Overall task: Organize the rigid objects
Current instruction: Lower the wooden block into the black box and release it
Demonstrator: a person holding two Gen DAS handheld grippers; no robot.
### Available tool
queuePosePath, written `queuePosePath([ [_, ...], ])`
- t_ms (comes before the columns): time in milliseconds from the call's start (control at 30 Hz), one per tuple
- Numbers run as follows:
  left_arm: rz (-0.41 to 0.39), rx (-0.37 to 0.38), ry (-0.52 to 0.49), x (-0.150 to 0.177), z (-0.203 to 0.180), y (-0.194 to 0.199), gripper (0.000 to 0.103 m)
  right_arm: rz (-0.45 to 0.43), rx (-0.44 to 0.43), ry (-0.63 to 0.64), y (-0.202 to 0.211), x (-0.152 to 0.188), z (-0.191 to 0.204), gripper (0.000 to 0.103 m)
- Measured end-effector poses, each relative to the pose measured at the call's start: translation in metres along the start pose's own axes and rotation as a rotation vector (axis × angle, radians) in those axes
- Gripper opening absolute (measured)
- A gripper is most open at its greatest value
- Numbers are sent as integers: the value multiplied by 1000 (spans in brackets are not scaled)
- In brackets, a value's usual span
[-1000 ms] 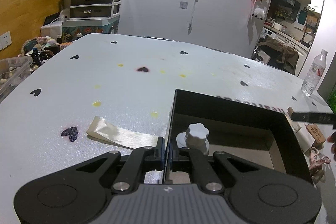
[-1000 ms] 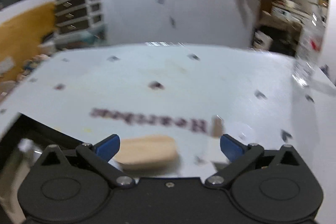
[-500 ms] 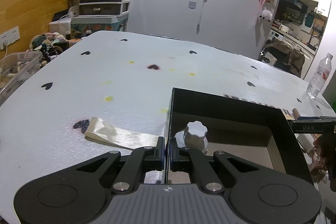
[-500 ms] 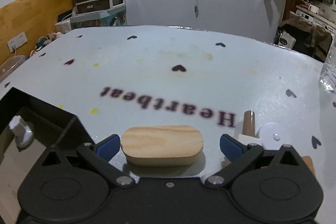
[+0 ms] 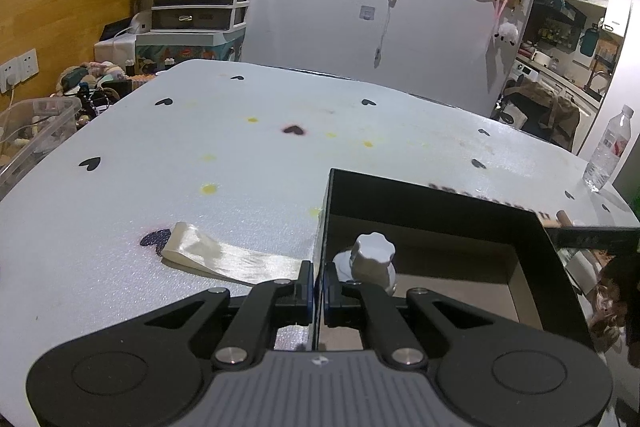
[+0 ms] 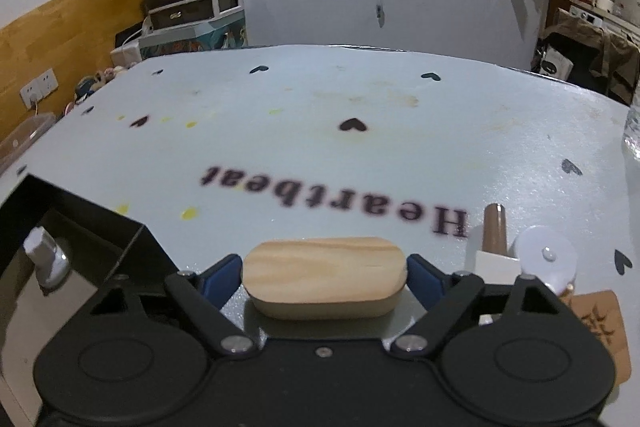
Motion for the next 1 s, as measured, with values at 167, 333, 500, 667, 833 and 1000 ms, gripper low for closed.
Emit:
queuePosePath([
  [167, -3, 6, 1, 0, 0, 0, 4, -130, -57, 29, 42, -30, 25, 89],
  [333, -8, 16, 10, 0, 1, -1, 4, -163, -249, 155, 68, -45, 94, 89],
  [500, -16, 20, 9, 0, 1, -2, 4, -62, -403, 298, 57, -31, 155, 89],
  [667, -19, 26, 9, -1, 1, -3, 4, 78, -429, 405, 26, -12, 185, 89],
  [833, -22, 33, 11, 0, 2, -3, 4, 208, -427, 457, -8, 7, 196, 89],
  [1000, -22, 34, 10, 0, 2, -2, 4, 274, -388, 498, -29, 18, 196, 89],
])
Point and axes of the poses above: each gripper's, at about its wrist camera, not at the fingertips, and y roughly against the way its jaws point, z to its left, x to its underside, the point moved 10 cm from there along -y, roughly the way its jaws point, and after that the axes turned 10 degrees about -x, right-handed, at the moved point
